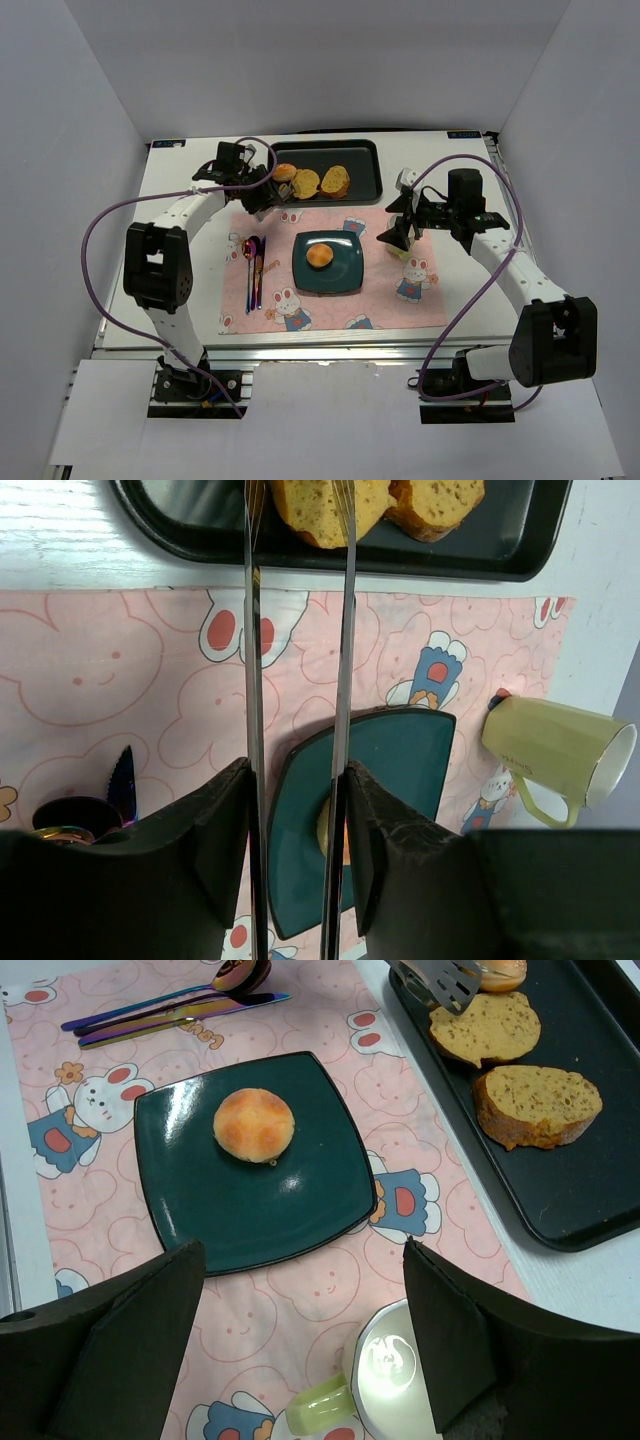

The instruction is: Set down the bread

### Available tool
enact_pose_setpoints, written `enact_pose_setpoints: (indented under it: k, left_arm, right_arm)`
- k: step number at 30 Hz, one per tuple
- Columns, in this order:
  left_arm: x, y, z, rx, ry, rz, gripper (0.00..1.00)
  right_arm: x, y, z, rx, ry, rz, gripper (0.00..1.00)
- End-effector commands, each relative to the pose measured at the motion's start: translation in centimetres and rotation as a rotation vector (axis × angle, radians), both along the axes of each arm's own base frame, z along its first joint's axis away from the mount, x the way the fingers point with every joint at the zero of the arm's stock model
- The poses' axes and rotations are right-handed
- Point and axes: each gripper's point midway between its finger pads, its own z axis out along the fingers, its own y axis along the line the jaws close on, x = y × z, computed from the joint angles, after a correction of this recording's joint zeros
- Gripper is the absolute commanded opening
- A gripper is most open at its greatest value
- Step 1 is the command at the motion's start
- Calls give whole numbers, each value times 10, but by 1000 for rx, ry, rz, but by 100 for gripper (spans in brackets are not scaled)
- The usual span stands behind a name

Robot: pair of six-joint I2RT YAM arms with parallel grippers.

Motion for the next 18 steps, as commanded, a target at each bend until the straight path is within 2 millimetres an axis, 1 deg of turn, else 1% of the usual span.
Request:
enact_pose_setpoints:
  k: [1,7,9,14,16,18]
  left_arm:
    - [8,-9,18,-47,-53,-30,51]
    - [6,-9,10,-42,-30,-37,51]
    - [7,-11,10,-52,-30,-39,51]
    - [5,-10,1,-43,-6,-42,51]
    - [5,-11,1,-49,-7,-40,49]
    - [6,-14,4,-77,-16,-36,42]
  right_arm:
    - [6,2,15,22,-46,9,84]
    - [6,2,15,22,-48,9,84]
    - [5,2,15,22,-48,11,84]
    - [5,2,16,24,-51,11,84]
    - [4,2,16,24,-49,10,84]
    - [4,2,16,24,-49,10,84]
